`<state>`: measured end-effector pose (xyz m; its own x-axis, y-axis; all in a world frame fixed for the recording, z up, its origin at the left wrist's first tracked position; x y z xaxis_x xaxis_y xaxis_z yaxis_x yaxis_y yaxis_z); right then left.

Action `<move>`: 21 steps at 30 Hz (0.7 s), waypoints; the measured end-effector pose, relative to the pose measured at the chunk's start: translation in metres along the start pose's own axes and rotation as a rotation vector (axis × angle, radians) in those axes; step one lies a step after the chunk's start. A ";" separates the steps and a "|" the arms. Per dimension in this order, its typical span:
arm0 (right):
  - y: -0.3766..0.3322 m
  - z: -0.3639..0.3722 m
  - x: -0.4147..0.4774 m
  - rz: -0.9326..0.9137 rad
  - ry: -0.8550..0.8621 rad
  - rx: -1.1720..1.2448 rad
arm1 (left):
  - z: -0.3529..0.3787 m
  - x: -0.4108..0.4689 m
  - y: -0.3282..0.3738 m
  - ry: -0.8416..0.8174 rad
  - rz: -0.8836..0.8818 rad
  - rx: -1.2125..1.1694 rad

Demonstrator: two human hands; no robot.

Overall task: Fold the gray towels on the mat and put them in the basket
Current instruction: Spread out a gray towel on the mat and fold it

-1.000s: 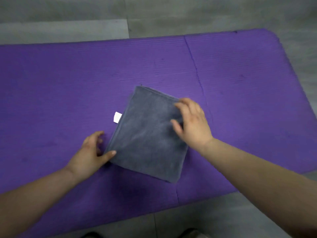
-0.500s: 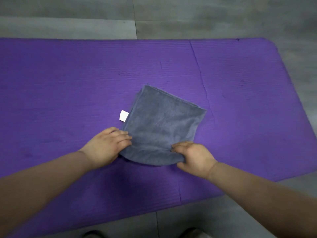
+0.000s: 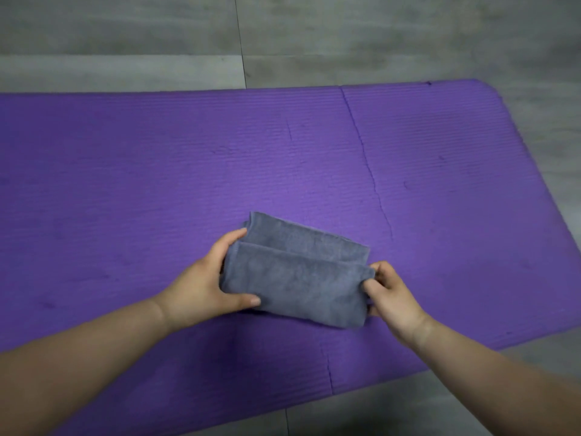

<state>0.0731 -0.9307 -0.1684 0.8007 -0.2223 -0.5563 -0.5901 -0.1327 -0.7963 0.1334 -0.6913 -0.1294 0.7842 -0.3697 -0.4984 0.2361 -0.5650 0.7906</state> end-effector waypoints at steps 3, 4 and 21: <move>0.001 -0.006 0.006 0.021 0.099 -0.039 | -0.008 0.017 -0.007 0.086 -0.069 0.146; 0.000 -0.007 0.008 0.026 0.122 -0.044 | -0.010 0.022 -0.005 0.114 -0.086 0.161; -0.097 0.028 0.027 -0.548 -0.057 -1.072 | -0.008 0.075 0.007 0.117 -0.127 0.274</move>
<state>0.1544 -0.8965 -0.1128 0.9592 0.1540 -0.2369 0.0656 -0.9369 -0.3434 0.1987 -0.7168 -0.1586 0.8229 -0.2053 -0.5297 0.1852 -0.7845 0.5918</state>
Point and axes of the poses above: each hand's wrist, its own x-axis towards the middle knuckle, its own z-axis out of the palm, y = z × x, the point moved 10 cm from there along x, towards the middle knuckle, and after that the axes turned 7 degrees about -z, right-handed, at the moved point
